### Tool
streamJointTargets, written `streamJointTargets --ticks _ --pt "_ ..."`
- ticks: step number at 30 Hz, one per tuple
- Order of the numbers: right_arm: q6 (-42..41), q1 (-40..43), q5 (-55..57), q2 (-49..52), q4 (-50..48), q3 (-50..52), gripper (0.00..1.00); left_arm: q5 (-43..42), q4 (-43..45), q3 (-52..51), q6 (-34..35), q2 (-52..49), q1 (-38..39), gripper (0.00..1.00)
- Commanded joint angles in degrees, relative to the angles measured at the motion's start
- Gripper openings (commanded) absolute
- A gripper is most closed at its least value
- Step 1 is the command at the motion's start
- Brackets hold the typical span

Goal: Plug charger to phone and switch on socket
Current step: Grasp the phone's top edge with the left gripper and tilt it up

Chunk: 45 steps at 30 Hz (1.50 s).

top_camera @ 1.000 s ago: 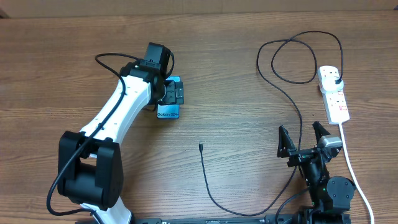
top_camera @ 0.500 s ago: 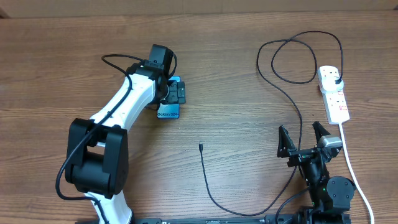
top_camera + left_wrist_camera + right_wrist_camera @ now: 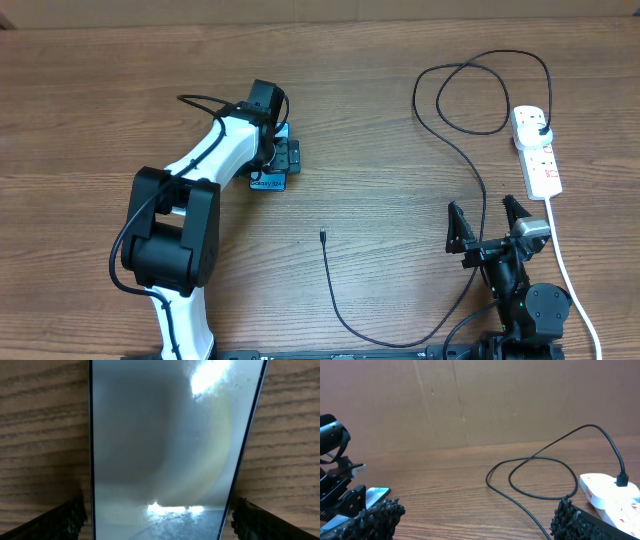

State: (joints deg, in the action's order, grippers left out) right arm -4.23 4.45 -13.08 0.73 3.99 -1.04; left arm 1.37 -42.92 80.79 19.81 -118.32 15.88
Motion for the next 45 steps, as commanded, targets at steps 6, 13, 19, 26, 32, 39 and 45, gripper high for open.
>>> streamJointTargets --ticks 6,13,19,26,32,39,45 --pt "0.0 0.0 0.13 -0.46 -0.33 0.59 1.0 -1.4 0.61 -0.02 1.01 -5.11 -0.09 1.0" --pt "0.02 0.0 0.15 -0.46 -0.33 0.59 1.0 -0.72 4.26 -0.02 0.9 -5.11 -0.13 1.0" --pt "0.0 0.0 0.15 -0.46 -0.33 0.59 1.0 -0.74 6.62 -0.02 0.76 -5.11 -0.13 1.0" --pt "0.0 0.0 0.13 -0.46 -0.31 0.59 1.0 -0.98 4.04 -0.02 0.81 -5.11 -0.04 0.86" --pt "0.0 0.0 0.13 -0.46 -0.31 0.59 1.0 -1.44 0.15 -0.02 0.83 -5.11 -0.04 0.85" --pt "0.0 0.0 0.15 -0.46 -0.31 0.59 1.0 -4.5 -5.6 -0.02 1.14 -5.11 -0.04 0.85" --pt "0.0 0.0 0.13 -0.46 -0.33 0.59 1.0 -4.98 -10.67 -0.02 1.2 -5.11 0.02 0.99"
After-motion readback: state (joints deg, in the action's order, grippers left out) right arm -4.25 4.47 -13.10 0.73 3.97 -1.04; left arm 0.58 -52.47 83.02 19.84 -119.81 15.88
